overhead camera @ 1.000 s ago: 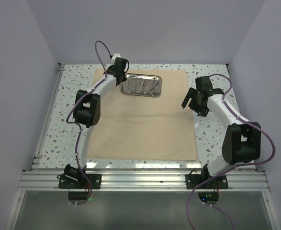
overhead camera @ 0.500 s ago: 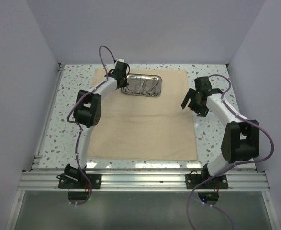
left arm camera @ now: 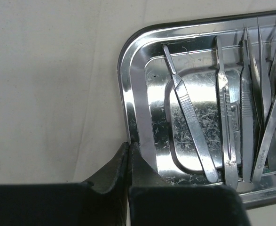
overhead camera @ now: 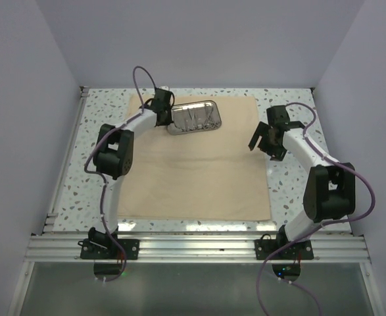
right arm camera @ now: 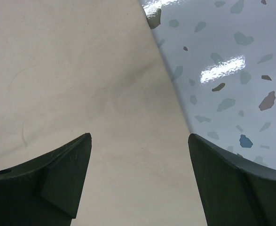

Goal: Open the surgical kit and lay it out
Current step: Adjust the container in the surgical kit, then pick up the medical item from the container.

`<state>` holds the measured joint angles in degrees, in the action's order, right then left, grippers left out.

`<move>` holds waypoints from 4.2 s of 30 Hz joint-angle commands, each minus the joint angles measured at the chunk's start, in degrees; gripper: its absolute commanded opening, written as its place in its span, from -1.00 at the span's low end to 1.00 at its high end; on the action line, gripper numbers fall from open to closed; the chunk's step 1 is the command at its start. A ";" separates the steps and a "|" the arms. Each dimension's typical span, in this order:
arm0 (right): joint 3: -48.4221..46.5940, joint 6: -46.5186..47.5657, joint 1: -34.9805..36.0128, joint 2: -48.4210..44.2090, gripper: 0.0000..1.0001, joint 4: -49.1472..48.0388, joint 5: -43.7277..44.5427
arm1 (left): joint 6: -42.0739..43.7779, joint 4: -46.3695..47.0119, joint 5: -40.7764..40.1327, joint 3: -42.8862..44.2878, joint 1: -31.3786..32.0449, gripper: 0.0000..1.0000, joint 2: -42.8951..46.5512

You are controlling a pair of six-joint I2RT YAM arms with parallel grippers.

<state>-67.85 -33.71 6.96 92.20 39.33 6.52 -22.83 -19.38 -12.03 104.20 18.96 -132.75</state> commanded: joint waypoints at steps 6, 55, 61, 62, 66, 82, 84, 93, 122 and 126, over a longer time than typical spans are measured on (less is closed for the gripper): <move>-3.95 0.32 -0.11 2.63 0.75 -2.15 0.60 | 7.70 1.45 6.05 -11.11 -5.69 -1.00 11.62; -4.30 1.46 0.07 4.30 0.74 -1.54 0.51 | 2.88 -11.39 -2.65 7.95 -8.06 -0.22 0.12; -4.39 2.25 0.07 4.56 0.74 -1.28 0.68 | 2.26 -10.86 -2.65 8.56 -7.97 -0.22 -1.81; -4.39 2.34 0.16 4.56 0.74 -1.27 0.68 | 2.26 -11.03 -2.65 9.34 -7.97 -0.23 -2.25; -4.48 2.43 0.07 5.00 0.74 -1.10 0.77 | 2.26 -11.65 -3.87 11.02 -7.97 -0.22 -4.27; -6.41 2.51 0.07 7.46 0.74 -0.92 1.12 | -0.72 -11.74 -0.63 8.14 -8.59 -0.38 -7.61; -6.76 2.51 0.07 7.73 0.74 -0.92 1.03 | -1.43 -11.13 0.34 6.63 -8.68 -0.40 -7.00; -7.38 2.78 0.07 8.61 0.74 -0.22 1.21 | -4.15 -8.14 2.89 -0.57 -10.35 -0.55 -5.50; -10.72 1.46 -0.02 9.66 0.74 -0.75 -0.11 | -1.69 -8.57 10.89 9.17 -11.14 -1.00 -2.08; -10.90 1.81 0.07 9.40 0.74 -0.92 -0.55 | -1.43 -8.31 11.59 9.09 -10.88 -1.00 0.99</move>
<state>-76.64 -32.03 7.01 101.75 39.31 6.46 -25.71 -26.46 -2.94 111.00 8.01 -135.15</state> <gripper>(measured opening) 0.866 0.009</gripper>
